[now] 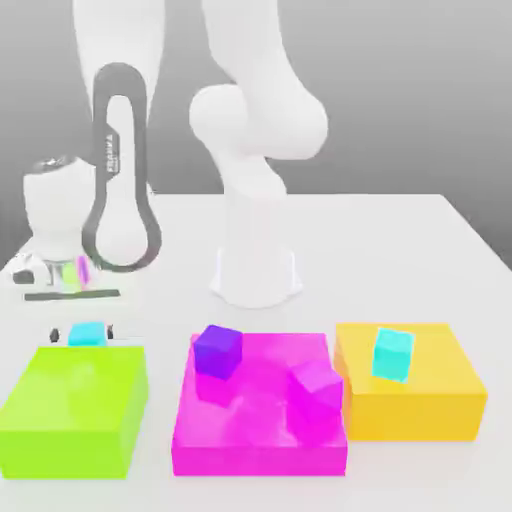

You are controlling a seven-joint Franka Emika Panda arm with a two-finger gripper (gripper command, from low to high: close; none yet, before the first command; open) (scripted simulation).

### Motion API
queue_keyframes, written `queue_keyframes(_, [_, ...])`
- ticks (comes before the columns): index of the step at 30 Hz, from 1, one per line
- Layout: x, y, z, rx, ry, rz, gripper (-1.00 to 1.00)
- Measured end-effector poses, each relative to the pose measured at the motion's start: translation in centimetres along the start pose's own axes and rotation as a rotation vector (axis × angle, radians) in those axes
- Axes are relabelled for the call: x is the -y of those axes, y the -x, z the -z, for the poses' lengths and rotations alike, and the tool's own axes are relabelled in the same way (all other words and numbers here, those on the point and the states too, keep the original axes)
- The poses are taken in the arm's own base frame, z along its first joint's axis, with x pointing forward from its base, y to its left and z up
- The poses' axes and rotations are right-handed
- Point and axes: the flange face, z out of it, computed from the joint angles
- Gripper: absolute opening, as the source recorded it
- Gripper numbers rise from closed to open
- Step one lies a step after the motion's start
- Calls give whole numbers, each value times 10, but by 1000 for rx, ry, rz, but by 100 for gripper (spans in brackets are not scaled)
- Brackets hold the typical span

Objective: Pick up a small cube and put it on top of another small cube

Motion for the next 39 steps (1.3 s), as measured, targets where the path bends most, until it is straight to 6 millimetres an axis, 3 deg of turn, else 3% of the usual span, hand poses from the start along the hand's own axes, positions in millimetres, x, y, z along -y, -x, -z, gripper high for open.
queue_keyframes(6, [0,0,-1,2,-2,0,-100])
queue_keyframes(17, [0,1,64,2,-7,-10,-100])
queue_keyframes(21, [62,-5,90,5,-27,102,-100])
queue_keyframes(25, [121,3,116,10,-36,208,-100])
queue_keyframes(30, [187,29,146,12,-28,339,-100])
queue_keyframes(34, [228,59,167,6,-9,434,-100])
queue_keyframes(39, [238,65,133,4,-4,455,-100])
